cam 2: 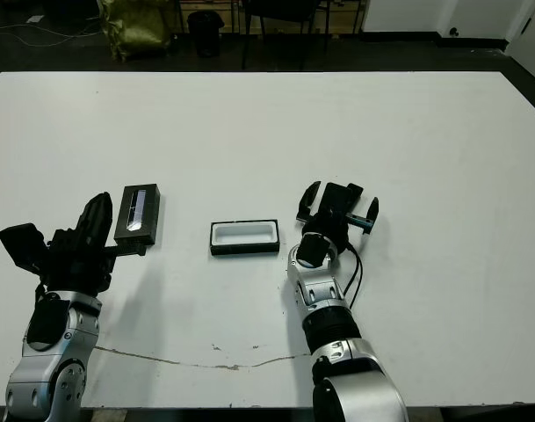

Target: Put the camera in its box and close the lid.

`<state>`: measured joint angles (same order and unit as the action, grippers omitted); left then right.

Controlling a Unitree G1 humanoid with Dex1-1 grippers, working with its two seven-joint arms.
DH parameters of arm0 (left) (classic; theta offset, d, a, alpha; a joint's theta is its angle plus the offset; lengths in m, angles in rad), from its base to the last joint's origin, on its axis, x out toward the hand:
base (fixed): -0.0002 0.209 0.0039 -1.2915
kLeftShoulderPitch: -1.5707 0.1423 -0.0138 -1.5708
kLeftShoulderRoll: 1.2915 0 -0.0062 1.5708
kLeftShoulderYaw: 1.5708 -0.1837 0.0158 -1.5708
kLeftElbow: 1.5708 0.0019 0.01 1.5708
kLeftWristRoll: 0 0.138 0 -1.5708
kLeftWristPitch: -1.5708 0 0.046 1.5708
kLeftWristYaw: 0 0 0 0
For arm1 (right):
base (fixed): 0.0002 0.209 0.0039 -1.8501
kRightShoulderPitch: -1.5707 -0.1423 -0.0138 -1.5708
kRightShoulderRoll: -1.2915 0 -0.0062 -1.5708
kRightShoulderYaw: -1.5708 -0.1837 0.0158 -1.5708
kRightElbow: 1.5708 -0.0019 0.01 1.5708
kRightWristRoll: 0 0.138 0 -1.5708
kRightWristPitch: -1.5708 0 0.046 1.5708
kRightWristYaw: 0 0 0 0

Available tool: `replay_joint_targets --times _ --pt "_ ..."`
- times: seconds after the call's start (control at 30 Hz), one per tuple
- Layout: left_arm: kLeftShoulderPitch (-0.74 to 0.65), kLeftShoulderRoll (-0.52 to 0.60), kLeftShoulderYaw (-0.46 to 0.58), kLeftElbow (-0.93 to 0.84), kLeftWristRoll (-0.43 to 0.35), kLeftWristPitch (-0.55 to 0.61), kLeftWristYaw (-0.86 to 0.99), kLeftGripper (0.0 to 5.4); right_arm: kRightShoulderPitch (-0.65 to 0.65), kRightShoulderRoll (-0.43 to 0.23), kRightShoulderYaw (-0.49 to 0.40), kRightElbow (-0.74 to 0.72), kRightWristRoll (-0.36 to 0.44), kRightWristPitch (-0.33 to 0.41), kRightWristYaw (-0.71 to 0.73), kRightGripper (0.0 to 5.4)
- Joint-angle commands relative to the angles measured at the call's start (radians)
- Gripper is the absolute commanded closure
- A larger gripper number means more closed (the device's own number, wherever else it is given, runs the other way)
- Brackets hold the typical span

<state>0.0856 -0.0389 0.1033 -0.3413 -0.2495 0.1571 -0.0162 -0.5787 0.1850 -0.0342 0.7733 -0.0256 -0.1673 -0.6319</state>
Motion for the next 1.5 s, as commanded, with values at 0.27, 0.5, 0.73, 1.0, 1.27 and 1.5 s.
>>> replay_joint_targets --times 0.27,0.5,0.73,1.0,1.27,1.5 --pt "0.012 0.029 0.006 -0.013 0.016 0.038 -0.006 5.4 -0.022 0.121 -0.054 0.111 0.076 0.026 -0.022 0.67" --pt "0.007 0.039 -0.006 -0.041 0.022 0.086 0.005 5.4 -0.027 0.126 -0.088 0.12 0.127 0.127 -0.004 2.28" --pt "0.005 0.041 -0.024 -0.048 0.035 0.104 0.007 5.4 -0.011 0.139 -0.057 0.102 0.1 0.176 -0.032 3.66" --pt "0.007 0.042 -0.017 -0.056 0.03 0.113 0.006 5.4 -0.007 0.163 -0.093 0.101 0.156 0.155 -0.034 4.54" --pt "0.009 0.041 -0.019 -0.066 0.029 0.127 0.007 5.4 0.006 0.144 -0.081 0.081 0.166 0.199 -0.013 4.55" --pt "0.014 0.038 -0.021 -0.065 0.041 0.13 0.012 5.4 0.109 0.106 -0.021 -0.097 0.133 0.192 0.078 4.55"
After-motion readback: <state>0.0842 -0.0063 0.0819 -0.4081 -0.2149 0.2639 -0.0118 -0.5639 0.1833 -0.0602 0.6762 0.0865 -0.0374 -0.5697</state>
